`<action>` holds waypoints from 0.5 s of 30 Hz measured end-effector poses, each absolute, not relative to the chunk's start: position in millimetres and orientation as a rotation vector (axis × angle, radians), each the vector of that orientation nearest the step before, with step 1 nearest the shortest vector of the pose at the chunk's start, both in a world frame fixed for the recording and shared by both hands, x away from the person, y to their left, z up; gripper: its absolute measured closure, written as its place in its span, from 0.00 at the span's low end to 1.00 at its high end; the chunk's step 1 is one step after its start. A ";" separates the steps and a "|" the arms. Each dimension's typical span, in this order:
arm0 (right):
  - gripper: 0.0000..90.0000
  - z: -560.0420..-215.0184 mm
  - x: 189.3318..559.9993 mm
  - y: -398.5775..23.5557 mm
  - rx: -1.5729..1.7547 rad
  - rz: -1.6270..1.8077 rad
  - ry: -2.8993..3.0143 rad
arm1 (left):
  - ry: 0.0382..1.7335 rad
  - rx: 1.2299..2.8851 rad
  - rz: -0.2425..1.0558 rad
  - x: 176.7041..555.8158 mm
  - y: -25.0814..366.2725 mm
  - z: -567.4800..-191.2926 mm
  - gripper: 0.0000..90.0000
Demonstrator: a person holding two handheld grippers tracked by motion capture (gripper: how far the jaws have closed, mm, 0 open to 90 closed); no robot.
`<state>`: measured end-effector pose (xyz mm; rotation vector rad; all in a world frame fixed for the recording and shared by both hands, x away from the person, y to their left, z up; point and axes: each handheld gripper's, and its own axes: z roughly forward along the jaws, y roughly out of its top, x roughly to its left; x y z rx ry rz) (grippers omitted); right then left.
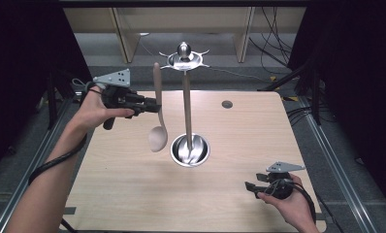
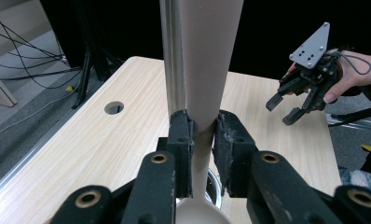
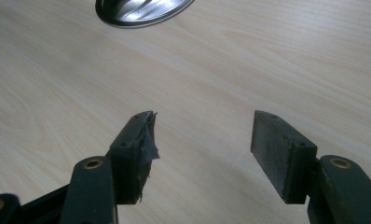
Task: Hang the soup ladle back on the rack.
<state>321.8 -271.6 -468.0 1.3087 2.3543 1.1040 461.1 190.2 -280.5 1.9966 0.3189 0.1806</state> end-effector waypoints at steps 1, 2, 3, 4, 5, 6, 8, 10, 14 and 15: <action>0.45 -468.0 321.8 -271.6 1.309 1.104 2.354 | 0.317 1.998 0.182 461.5 189.8 -280.4 0.85; 0.45 -468.1 321.9 -271.6 1.308 1.104 2.355 | 0.315 1.999 0.182 461.7 189.6 -280.3 0.85; 0.45 -468.3 322.0 -271.6 1.307 1.102 2.355 | 0.316 1.998 0.180 461.9 189.3 -280.3 0.85; 0.45 -468.3 322.1 -271.6 1.307 1.102 2.355 | 0.316 1.997 0.179 462.1 189.0 -280.4 0.85; 0.45 -468.3 322.0 -271.6 1.308 1.102 2.355 | 0.317 1.998 0.177 462.2 188.7 -280.4 0.85; 0.45 -467.9 321.8 -271.5 1.312 1.097 2.360 | 0.319 1.999 0.177 462.4 188.5 -280.5 0.85; 0.45 -468.1 321.8 -271.5 1.312 1.097 2.360 | 0.318 2.007 0.182 462.7 188.0 -280.4 0.85; 0.45 -468.0 321.7 -271.6 1.311 1.093 2.353 | 0.315 2.001 0.176 463.1 187.1 -280.9 0.85; 0.45 -467.9 321.7 -271.7 1.310 1.090 2.354 | 0.312 2.003 0.176 464.0 185.7 -280.8 0.85; 0.45 -467.9 320.5 -270.0 1.348 1.102 2.353 | 0.319 2.003 0.175 463.9 185.4 -280.8 0.85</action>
